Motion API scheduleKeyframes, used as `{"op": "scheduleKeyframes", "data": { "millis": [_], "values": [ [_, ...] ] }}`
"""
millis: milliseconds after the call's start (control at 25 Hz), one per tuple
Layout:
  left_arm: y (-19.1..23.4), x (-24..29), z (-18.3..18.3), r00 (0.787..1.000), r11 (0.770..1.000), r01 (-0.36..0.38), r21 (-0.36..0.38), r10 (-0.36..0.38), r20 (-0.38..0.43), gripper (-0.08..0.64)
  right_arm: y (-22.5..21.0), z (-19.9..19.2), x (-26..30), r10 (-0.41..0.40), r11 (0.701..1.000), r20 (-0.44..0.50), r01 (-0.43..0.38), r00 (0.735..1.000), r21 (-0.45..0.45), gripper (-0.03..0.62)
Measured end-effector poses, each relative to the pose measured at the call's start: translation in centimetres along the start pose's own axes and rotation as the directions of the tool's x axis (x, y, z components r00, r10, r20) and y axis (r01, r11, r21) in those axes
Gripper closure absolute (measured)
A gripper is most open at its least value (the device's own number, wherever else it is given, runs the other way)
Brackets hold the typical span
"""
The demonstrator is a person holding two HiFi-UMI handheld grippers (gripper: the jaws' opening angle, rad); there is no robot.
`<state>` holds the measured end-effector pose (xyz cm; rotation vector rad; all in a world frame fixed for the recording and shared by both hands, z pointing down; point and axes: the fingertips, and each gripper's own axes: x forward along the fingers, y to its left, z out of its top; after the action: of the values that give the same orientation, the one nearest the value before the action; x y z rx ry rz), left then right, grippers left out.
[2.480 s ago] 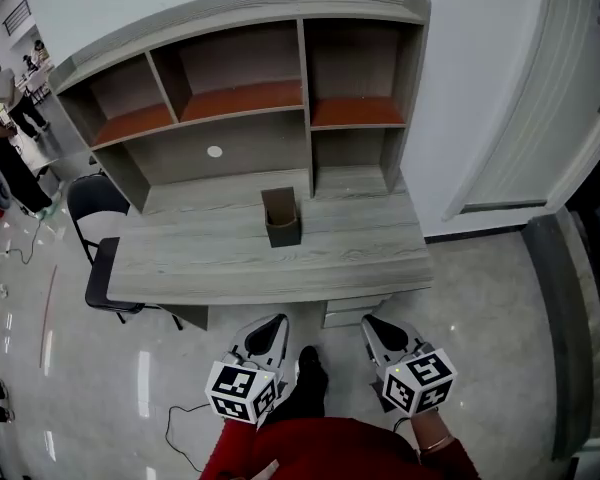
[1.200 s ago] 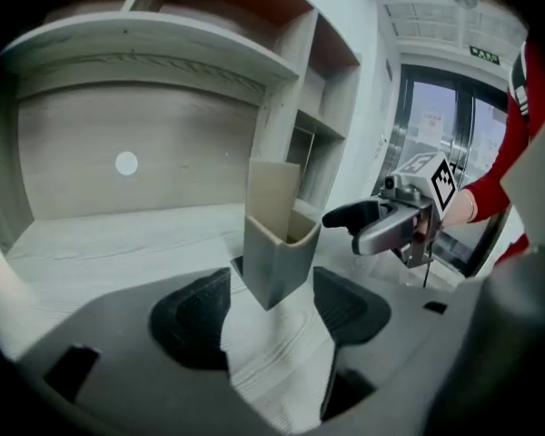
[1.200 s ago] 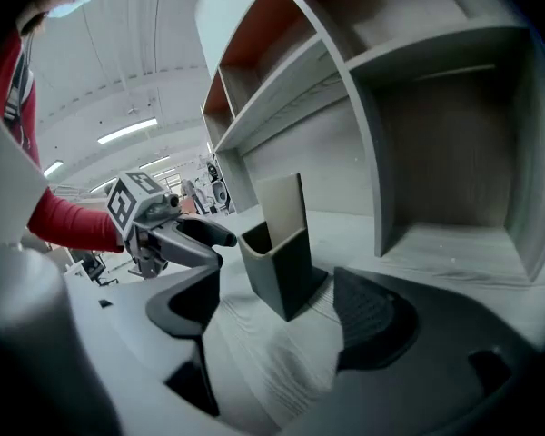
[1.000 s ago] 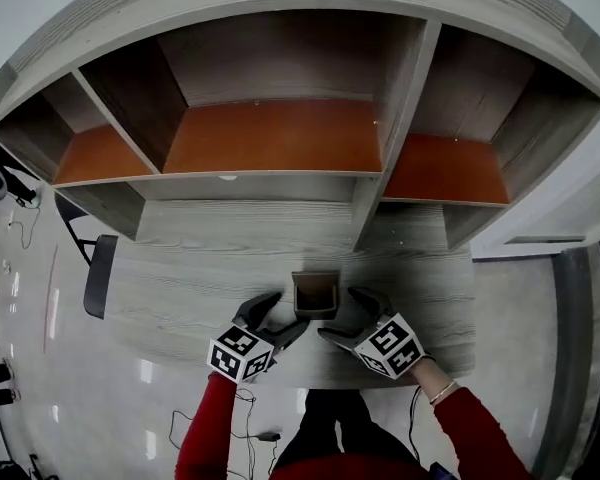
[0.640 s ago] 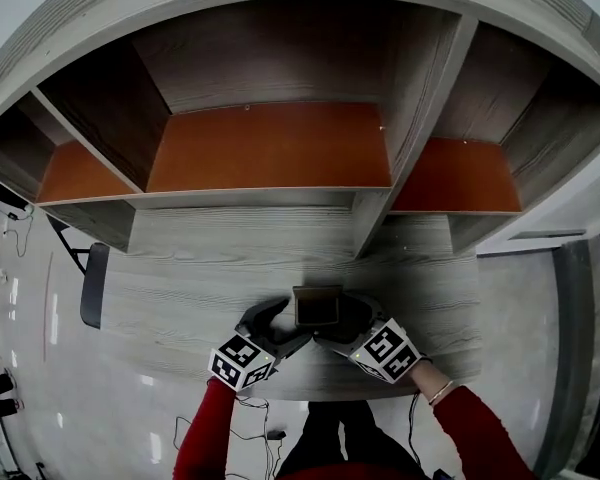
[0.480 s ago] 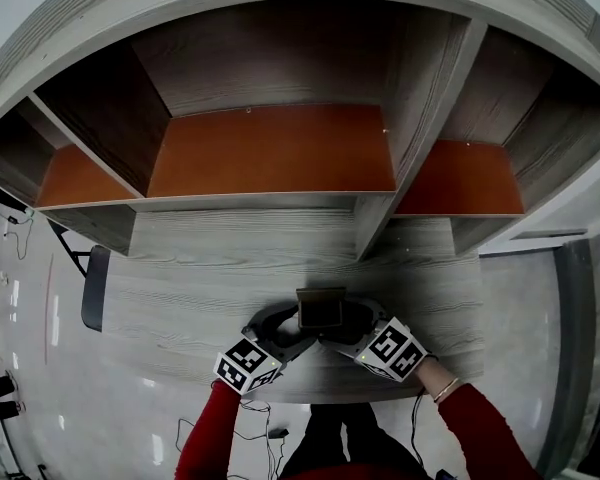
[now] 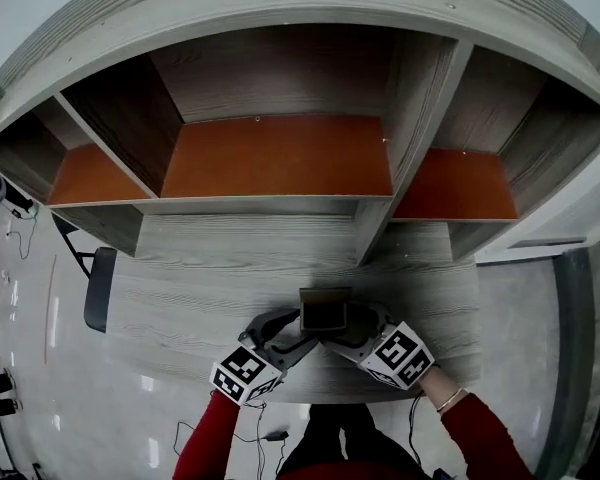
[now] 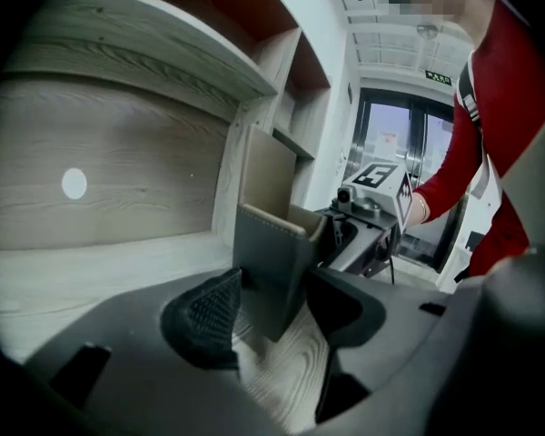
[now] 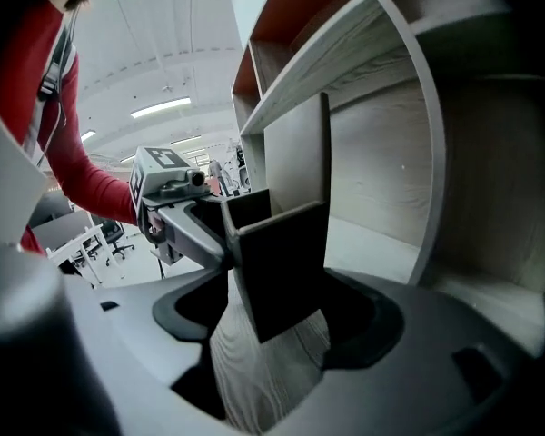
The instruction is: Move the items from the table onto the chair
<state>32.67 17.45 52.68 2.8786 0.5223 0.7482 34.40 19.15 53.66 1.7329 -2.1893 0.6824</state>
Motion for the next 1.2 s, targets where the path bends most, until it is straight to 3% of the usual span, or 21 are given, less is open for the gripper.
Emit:
{"op": "scheduleKeyframes", "data": {
  "millis": [240,480,760,960,1200],
  "values": [
    [-1.5,-3.1,5.9,0.996,0.994,-0.064,0.089,0.057,0.075,0.324,1.1,5.9,-3.2,-0.029,0.991,0.067,0.037,0.997,-0.125,0.261],
    [-3.5,-6.3,8.6,0.984,0.979,-0.154,0.133,0.139,0.113,0.324,3.9,9.3,-5.3,-0.005,0.974,0.082,0.023,0.997,-0.223,0.259],
    [-4.5,-11.9,7.7,0.939,0.938,-0.33,0.102,0.316,0.132,0.324,9.0,11.0,-3.5,0.147,0.934,0.073,-0.115,0.986,-0.337,0.259],
    [-4.8,-18.4,4.8,0.875,0.881,-0.472,0.019,0.466,0.132,0.324,15.2,12.1,-0.1,0.305,0.877,0.03,-0.269,0.952,-0.398,0.259],
    [-4.0,-29.4,0.9,0.744,0.759,-0.643,-0.097,0.65,0.154,0.324,24.6,14.8,6.4,0.487,0.747,-0.056,-0.449,0.872,-0.491,0.26]
  ]
}}
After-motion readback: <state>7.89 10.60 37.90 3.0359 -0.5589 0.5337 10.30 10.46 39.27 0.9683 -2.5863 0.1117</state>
